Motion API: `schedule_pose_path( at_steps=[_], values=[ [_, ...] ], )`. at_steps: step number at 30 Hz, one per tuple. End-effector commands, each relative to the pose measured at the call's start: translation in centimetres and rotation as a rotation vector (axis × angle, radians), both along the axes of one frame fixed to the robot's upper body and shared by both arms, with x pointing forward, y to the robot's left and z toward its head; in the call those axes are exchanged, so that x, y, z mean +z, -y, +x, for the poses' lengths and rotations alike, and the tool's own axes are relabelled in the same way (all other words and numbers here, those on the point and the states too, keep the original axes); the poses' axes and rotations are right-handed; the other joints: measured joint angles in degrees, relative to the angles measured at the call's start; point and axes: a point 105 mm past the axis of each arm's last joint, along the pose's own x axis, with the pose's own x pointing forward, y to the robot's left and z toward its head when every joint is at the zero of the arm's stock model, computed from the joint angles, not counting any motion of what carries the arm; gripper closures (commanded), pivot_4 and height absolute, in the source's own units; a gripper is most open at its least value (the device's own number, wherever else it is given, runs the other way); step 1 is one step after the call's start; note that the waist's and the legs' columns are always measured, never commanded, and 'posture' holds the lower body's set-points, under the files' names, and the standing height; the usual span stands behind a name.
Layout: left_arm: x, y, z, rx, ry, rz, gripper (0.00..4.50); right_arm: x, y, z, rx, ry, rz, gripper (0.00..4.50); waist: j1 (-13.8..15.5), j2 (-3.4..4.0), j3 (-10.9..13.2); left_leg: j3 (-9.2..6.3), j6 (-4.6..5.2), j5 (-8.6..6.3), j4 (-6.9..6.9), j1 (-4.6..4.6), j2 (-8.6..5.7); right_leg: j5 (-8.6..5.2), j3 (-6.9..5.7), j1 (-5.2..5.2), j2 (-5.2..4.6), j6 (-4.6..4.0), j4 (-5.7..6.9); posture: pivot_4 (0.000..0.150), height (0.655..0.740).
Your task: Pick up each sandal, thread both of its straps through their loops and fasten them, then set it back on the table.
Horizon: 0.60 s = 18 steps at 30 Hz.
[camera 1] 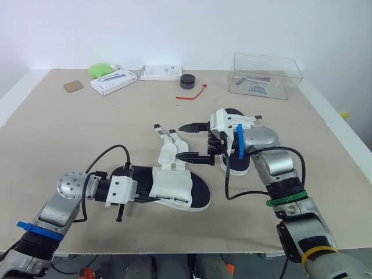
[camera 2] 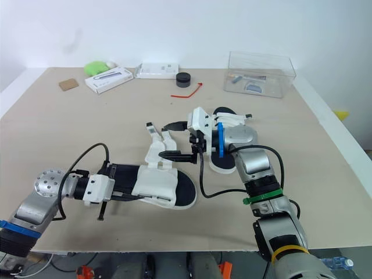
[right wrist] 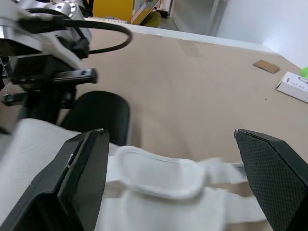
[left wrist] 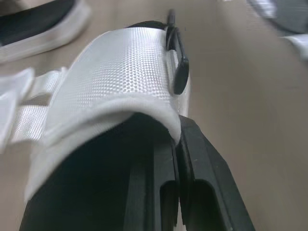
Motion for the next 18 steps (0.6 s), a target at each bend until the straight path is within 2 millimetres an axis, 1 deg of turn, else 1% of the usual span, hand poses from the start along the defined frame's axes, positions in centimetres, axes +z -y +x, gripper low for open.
schedule_pose_path(
  at_steps=[1,7,11,14,18],
  values=[
    [0.38,-0.81,0.89,0.039,0.059,0.012,4.49,1.43,0.11,-0.19,0.004,0.043,0.030,0.00,0.0,0.00,0.0,0.02,0.00,0.00,0.00,0.01,0.01,0.00,0.01,0.00,0.03,-0.01,0.00,0.150,0.7400],
    [0.55,-0.39,1.26,0.099,0.064,-0.052,4.49,1.44,-0.28,0.06,0.004,0.044,0.032,0.00,0.0,0.00,0.0,0.01,0.00,0.00,-0.01,0.01,0.05,0.00,0.01,0.00,0.06,-0.05,0.02,0.150,0.7400],
    [0.67,-0.11,1.09,0.125,0.048,-0.091,4.49,1.41,-0.38,0.11,0.002,0.043,0.034,0.00,0.0,0.00,0.0,0.00,0.00,0.00,0.00,0.01,0.04,0.01,0.01,0.00,0.05,-0.07,0.02,0.150,0.7400],
    [0.05,-0.08,0.47,0.120,0.015,-0.080,4.49,1.36,-0.42,0.16,0.002,0.039,0.033,0.00,0.0,0.00,0.0,0.00,0.00,0.00,-0.01,0.01,0.05,0.01,0.01,-0.01,0.05,-0.07,0.02,0.150,0.7400],
    [-0.22,-0.33,0.60,0.137,0.012,-0.061,4.49,1.10,-0.39,0.15,0.007,0.016,0.024,0.00,0.0,0.00,0.0,0.00,0.00,0.00,-0.01,0.01,0.05,0.01,0.00,0.00,0.05,-0.07,0.02,0.150,0.7400]
  ],
)
